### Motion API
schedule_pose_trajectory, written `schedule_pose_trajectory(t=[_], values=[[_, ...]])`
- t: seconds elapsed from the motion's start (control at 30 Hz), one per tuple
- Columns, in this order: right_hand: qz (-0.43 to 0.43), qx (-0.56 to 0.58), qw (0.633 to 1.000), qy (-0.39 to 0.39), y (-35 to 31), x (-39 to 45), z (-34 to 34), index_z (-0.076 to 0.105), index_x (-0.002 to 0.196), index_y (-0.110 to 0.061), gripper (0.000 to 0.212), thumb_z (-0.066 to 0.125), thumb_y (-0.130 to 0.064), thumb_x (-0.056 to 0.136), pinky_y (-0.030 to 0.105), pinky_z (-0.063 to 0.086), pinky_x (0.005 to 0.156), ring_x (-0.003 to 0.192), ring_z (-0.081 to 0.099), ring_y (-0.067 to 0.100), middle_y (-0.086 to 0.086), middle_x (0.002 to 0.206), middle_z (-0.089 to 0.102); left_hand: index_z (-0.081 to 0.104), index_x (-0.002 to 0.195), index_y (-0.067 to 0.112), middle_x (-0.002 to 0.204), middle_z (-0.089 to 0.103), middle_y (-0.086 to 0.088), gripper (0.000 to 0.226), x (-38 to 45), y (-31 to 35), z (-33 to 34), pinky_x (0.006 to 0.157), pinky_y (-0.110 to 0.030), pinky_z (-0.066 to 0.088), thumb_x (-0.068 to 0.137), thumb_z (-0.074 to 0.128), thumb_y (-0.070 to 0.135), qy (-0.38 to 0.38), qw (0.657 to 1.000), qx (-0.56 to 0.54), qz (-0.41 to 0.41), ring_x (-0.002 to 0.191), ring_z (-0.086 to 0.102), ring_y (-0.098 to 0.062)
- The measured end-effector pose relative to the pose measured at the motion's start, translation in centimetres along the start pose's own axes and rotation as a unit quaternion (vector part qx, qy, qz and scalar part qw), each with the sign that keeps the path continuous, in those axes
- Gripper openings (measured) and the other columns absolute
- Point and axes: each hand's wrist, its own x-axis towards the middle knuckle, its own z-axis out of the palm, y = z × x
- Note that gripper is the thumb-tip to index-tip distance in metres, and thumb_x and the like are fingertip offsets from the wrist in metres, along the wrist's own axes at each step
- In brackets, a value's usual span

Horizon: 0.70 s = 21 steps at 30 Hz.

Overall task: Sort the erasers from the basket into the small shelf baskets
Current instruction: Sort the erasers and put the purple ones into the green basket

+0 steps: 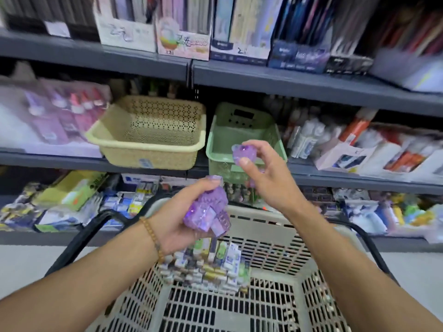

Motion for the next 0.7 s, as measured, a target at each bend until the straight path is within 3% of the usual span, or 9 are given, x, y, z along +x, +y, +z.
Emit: schedule_pose_trajectory(t=[0.1, 0.2, 0.3, 0.37, 0.5, 0.57, 0.63, 0.7], values=[[0.025, -0.083, 0.996, -0.013, 1.3, 1.4, 0.9, 0.047, 0.124, -0.024, 0.025, 0.053, -0.027, 0.100, 0.026, 0.046, 0.063, 0.059, 0.049, -0.001, -0.014, 0.100, 0.059, 0.075, 0.078, 0.024, 0.081, 0.063, -0.007, 0.023, 0.7, 0.8, -0.1, 0.068, -0.037, 0.051, 0.056, 0.081, 0.026, -0.030, 0.999, -0.035, 0.014, 0.073, 0.056, -0.024], [0.059, -0.083, 0.995, -0.001, 1.8, 1.3, 0.1, 0.051, 0.121, -0.026, 0.022, 0.054, -0.028, 0.099, 0.030, 0.054, 0.073, 0.075, 0.058, -0.005, -0.012, 0.104, 0.062, 0.077, 0.082, 0.024, 0.081, 0.066, -0.009, 0.034, 1.0, 1.3, -0.8, 0.075, -0.042, 0.049, 0.049, 0.088, 0.025, -0.046, 0.997, -0.061, 0.019, 0.079, 0.054, -0.029], [0.105, -0.030, 0.993, -0.040, 0.9, 0.4, -1.6, 0.055, 0.114, -0.029, 0.015, 0.056, -0.026, 0.099, 0.016, 0.046, 0.048, 0.055, 0.060, -0.002, 0.008, 0.098, 0.070, 0.074, 0.093, 0.019, 0.083, 0.066, -0.012, 0.049, 1.1, 1.9, -1.0, 0.073, -0.045, 0.053, 0.046, 0.087, 0.026, -0.022, 0.997, -0.072, 0.026, 0.075, 0.058, -0.029], [0.151, -0.007, 0.985, -0.083, 0.1, 0.0, -2.6, 0.055, 0.114, -0.028, 0.015, 0.056, -0.027, 0.099, 0.017, 0.039, 0.041, 0.047, 0.058, 0.012, 0.025, 0.095, 0.069, 0.068, 0.099, 0.019, 0.080, 0.067, -0.010, 0.049, 1.2, 2.5, -0.5, 0.070, -0.043, 0.054, 0.052, 0.082, 0.027, -0.020, 0.997, -0.074, 0.033, 0.069, 0.061, -0.027], [0.179, -0.002, 0.977, -0.117, -1.1, 1.4, -3.6, 0.050, 0.113, -0.024, 0.021, 0.058, -0.034, 0.097, 0.029, 0.041, 0.052, 0.045, 0.057, 0.021, 0.012, 0.101, 0.074, 0.065, 0.103, 0.014, 0.071, 0.070, -0.008, 0.049, 1.3, 3.4, 0.3, 0.060, -0.040, 0.058, 0.057, 0.078, 0.026, -0.021, 0.995, -0.083, 0.042, 0.063, 0.066, -0.025], [0.174, -0.012, 0.978, -0.117, -1.1, 3.1, -3.1, 0.048, 0.110, -0.020, 0.021, 0.061, -0.030, 0.096, 0.026, 0.045, 0.050, 0.046, 0.055, 0.018, 0.017, 0.093, 0.072, 0.066, 0.104, 0.013, 0.071, 0.072, -0.009, 0.053, 1.4, 3.7, 0.2, 0.058, -0.040, 0.057, 0.054, 0.079, 0.027, -0.011, 0.995, -0.083, 0.046, 0.064, 0.067, -0.025], [0.163, -0.028, 0.978, -0.127, -0.5, 5.2, -2.0, 0.050, 0.108, -0.013, 0.020, 0.063, -0.022, 0.095, 0.025, 0.048, 0.048, 0.045, 0.050, 0.015, 0.010, 0.084, 0.068, 0.068, 0.100, 0.014, 0.072, 0.073, -0.010, 0.053, 1.5, 4.1, -0.3, 0.058, -0.040, 0.056, 0.050, 0.080, 0.027, -0.003, 0.995, -0.083, 0.057, 0.069, 0.066, -0.027], [0.157, -0.054, 0.975, -0.146, 0.8, 7.1, -1.0, 0.054, 0.106, -0.011, 0.017, 0.065, -0.017, 0.093, 0.022, 0.046, 0.047, 0.046, 0.049, 0.013, 0.007, 0.090, 0.059, 0.072, 0.094, 0.015, 0.075, 0.073, -0.012, 0.049, 1.6, 4.5, -1.0, 0.058, -0.041, 0.056, 0.047, 0.081, 0.025, 0.003, 0.994, -0.084, 0.070, 0.073, 0.064, -0.030]])
